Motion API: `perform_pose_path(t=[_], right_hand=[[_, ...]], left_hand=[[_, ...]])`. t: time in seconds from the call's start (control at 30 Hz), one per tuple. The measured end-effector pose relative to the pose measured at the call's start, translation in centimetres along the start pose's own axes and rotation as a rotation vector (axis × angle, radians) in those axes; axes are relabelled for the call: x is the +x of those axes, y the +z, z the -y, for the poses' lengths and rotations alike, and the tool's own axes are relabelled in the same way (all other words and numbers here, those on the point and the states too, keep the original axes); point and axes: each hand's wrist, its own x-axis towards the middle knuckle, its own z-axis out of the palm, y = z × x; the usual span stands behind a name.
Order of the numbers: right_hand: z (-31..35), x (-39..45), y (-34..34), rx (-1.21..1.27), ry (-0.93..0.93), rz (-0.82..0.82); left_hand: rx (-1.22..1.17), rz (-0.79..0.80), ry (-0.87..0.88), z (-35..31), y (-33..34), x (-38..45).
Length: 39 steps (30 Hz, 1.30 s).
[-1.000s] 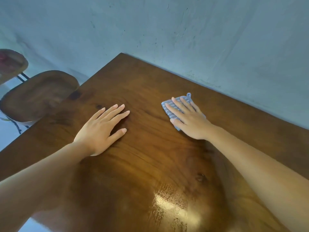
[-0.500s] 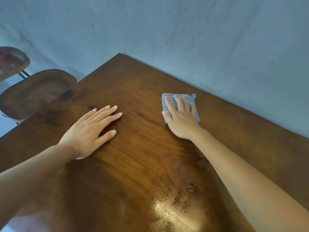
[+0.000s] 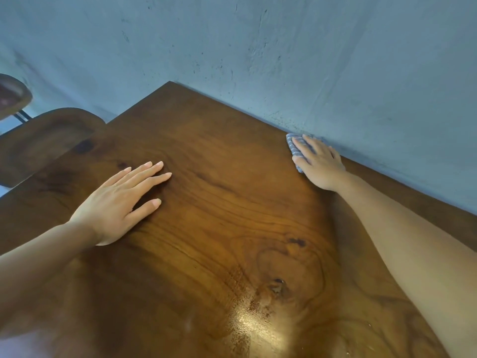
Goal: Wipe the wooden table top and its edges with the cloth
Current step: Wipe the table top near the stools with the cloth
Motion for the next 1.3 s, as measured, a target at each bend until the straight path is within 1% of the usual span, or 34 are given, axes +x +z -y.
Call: perform_pose_path(t=[0.1, 0.17, 0.27, 0.37, 0.43, 0.5, 0.57, 0.7, 0.77, 0.87, 1.0, 1.17, 1.23, 1.3], right_hand=[[2.5, -1.7, 0.5, 0.032, 0.134, 0.002], [4.6, -4.0, 1.2, 0.048, 0.156, 0.016], [7.0, -9.3, 2.7, 0.049, 0.034, 0.046], [6.6, -13.7, 3.6, -0.01, -0.149, 0.058], [4.9, -14.2, 3.1, -0.031, -0.23, 0.089], [3.1, -13.1, 2.4, -0.038, -0.242, 0.099], [1.0, -10.7, 1.8, -0.047, -0.157, 0.084], [-1.7, -6.0, 0.7, 0.017, 0.173, 0.05], [-1.0, -5.1, 0.7, 0.056, 0.296, 0.038], [2.1, -6.1, 1.2, 0.094, 0.338, 0.032], [6.5, -11.8, 3.2, 0.069, 0.225, 0.005], [12.0, -22.7, 5.8, 0.002, 0.009, 0.047], [12.4, -25.6, 6.4, -0.065, -0.07, 0.051], [11.3, -26.8, 6.4, -0.089, -0.142, 0.062]], left_hand=[[0.005, -0.005, 0.003, 0.1, 0.1, 0.0], [0.007, -0.008, 0.005, 0.2, 0.1, 0.0], [-0.002, -0.006, 0.001, 0.2, 0.1, 0.0], [-0.005, -0.016, 0.006, 0.2, 0.1, 0.0], [-0.006, -0.02, 0.009, 0.3, 0.1, -0.1], [-0.006, -0.024, 0.009, 0.3, 0.2, -0.1], [-0.001, -0.028, 0.013, 0.3, 0.2, -0.1], [0.007, -0.033, 0.019, 0.4, 0.3, 0.0], [0.014, -0.035, 0.02, 0.5, 0.4, 0.0], [0.013, -0.03, 0.016, 0.4, 0.3, 0.1], [0.017, -0.027, 0.008, 0.1, 0.3, 0.0], [0.009, -0.031, 0.013, 0.0, 0.2, 0.0], [0.013, -0.031, 0.014, 0.2, 0.1, -0.1], [0.021, -0.026, 0.019, 0.1, 0.2, 0.0]])
